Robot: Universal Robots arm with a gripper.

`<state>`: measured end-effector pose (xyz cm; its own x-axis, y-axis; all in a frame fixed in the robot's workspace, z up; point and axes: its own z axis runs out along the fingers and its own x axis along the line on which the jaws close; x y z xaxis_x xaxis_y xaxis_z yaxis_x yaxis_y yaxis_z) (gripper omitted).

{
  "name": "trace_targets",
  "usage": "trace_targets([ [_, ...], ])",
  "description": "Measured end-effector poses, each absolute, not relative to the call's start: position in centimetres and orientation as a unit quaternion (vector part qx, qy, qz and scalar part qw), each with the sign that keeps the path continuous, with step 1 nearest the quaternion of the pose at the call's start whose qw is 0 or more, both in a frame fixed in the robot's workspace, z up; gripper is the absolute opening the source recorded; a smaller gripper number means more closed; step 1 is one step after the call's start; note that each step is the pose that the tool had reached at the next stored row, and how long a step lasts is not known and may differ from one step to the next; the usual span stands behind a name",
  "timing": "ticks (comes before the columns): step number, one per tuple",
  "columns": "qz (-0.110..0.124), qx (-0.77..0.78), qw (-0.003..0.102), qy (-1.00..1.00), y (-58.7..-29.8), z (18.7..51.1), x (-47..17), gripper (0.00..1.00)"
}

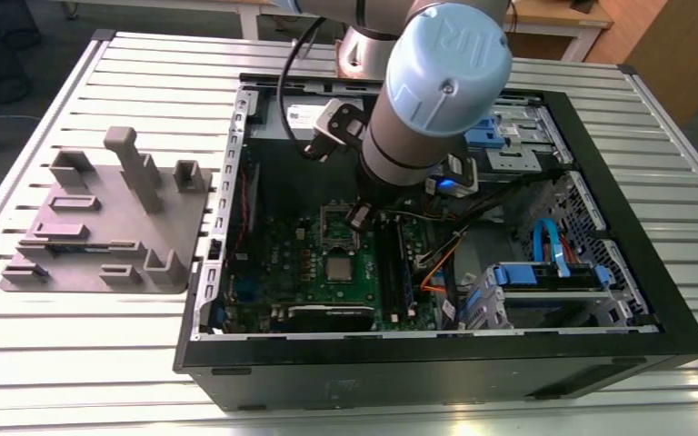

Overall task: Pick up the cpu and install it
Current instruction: 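Close the cpu cover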

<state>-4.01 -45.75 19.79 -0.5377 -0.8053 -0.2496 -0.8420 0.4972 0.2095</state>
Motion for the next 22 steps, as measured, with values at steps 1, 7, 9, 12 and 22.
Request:
trace_targets([
  [1, 0.154, -0.477, 0.059, 0.863, -45.7, 19.9, -4.0, 0.10],
  [7, 0.148, -0.477, 0.055, 0.864, -45.7, 20.6, -4.0, 0.10],
  [9, 0.144, -0.478, 0.052, 0.865, -45.7, 20.7, -4.0, 0.10],
  [12, 0.136, -0.478, 0.047, 0.866, -45.7, 21.0, -4.0, 0.10],
  [22, 0.123, -0.479, 0.040, 0.868, -45.7, 22.4, -4.1, 0.10],
])
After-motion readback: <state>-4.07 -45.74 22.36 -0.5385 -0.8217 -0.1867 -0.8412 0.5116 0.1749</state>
